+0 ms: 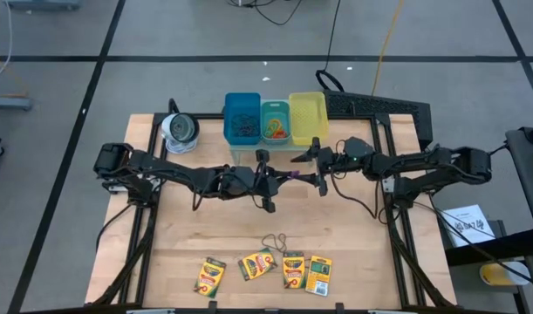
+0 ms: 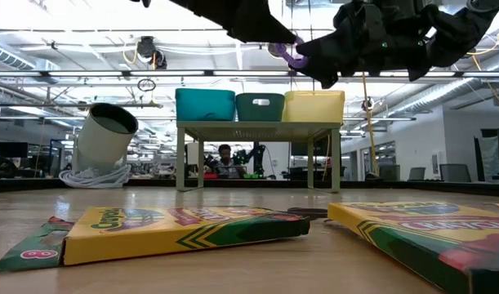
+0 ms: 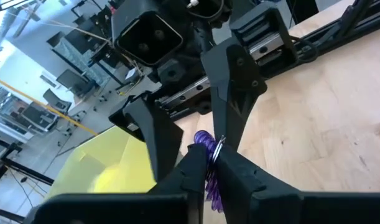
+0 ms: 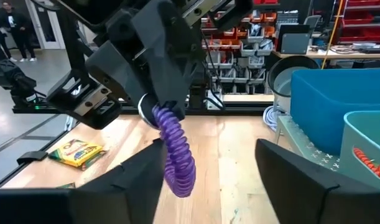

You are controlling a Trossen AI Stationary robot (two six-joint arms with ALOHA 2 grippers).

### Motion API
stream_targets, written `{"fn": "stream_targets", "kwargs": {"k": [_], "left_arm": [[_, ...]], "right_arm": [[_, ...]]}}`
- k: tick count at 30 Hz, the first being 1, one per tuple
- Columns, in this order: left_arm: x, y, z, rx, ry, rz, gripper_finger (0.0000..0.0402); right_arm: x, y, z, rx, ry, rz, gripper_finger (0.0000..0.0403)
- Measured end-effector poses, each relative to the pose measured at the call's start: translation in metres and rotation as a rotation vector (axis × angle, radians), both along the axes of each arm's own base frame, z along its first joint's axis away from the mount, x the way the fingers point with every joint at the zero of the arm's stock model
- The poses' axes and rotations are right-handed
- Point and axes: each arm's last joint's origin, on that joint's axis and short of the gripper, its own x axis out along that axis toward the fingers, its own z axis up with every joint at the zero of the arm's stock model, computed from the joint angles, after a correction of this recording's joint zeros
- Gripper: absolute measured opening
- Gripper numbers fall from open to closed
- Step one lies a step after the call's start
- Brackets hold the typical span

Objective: Pick & Place Office Desk Supplies
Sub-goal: Put the purple spring keychain into the green bin on the shelf

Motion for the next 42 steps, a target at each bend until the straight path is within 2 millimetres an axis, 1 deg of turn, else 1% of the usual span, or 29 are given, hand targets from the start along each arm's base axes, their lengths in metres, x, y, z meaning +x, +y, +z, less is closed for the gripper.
{"fn": "stream_targets", "kwargs": {"k": [3, 9, 11, 14, 17, 19, 23, 26, 30, 33, 36, 39, 42], "left_arm": [[0.0, 0.001, 0.0, 0.0, 0.0, 0.002, 0.0037], [0.0, 0.001, 0.0, -0.003, -0.001, 0.004, 0.0019], [0.0, 0.001, 0.0, -0.002, -0.001, 0.004, 0.0018], [0.0, 0.001, 0.0, -0.006, -0.002, 0.005, 0.0029], [0.0, 0.001, 0.0, -0.025, -0.008, 0.01, 0.0044], [0.0, 0.001, 0.0, -0.041, -0.014, 0.014, 0.0052], [0.0, 0.002, 0.002, -0.105, -0.053, 0.06, 0.0067], [0.0, 0.002, 0.002, -0.168, -0.08, 0.088, 0.0089], [0.001, 0.003, 0.005, -0.207, -0.125, 0.102, 0.014], [0.0, 0.002, 0.008, -0.29, -0.164, 0.105, 0.0184], [-0.004, 0.002, 0.012, -0.368, -0.16, 0.069, 0.0223], [-0.017, 0.004, 0.025, -0.4, -0.148, 0.071, 0.025], [-0.041, 0.008, 0.049, -0.408, -0.142, 0.107, 0.0264]], "right_arm": [[0.0, 0.0, 0.0, -0.003, 0.002, 0.001, 0.0201], [0.0, 0.0, -0.001, -0.024, 0.004, 0.002, 0.0112], [0.0, 0.0, -0.001, -0.031, 0.004, 0.002, 0.0083], [0.0, 0.0, -0.001, -0.053, 0.001, 0.003, 0.0043], [0.0, 0.0, -0.001, -0.076, -0.002, 0.003, 0.0014], [0.0, 0.0, -0.001, -0.094, -0.002, 0.004, 0.001], [0.0, 0.001, -0.001, -0.097, 0.001, 0.03, 0.0019], [0.0, 0.001, -0.001, -0.097, 0.0, 0.034, 0.0019], [0.0, 0.001, -0.001, -0.097, 0.0, 0.034, 0.0014], [0.0, 0.001, -0.001, -0.097, 0.001, 0.033, 0.0015], [0.0, 0.001, -0.002, -0.095, 0.005, 0.032, 0.0016], [0.0, 0.001, -0.004, -0.093, 0.026, 0.031, 0.0017], [-0.002, -0.001, -0.004, -0.087, 0.046, 0.022, 0.0017]]}}
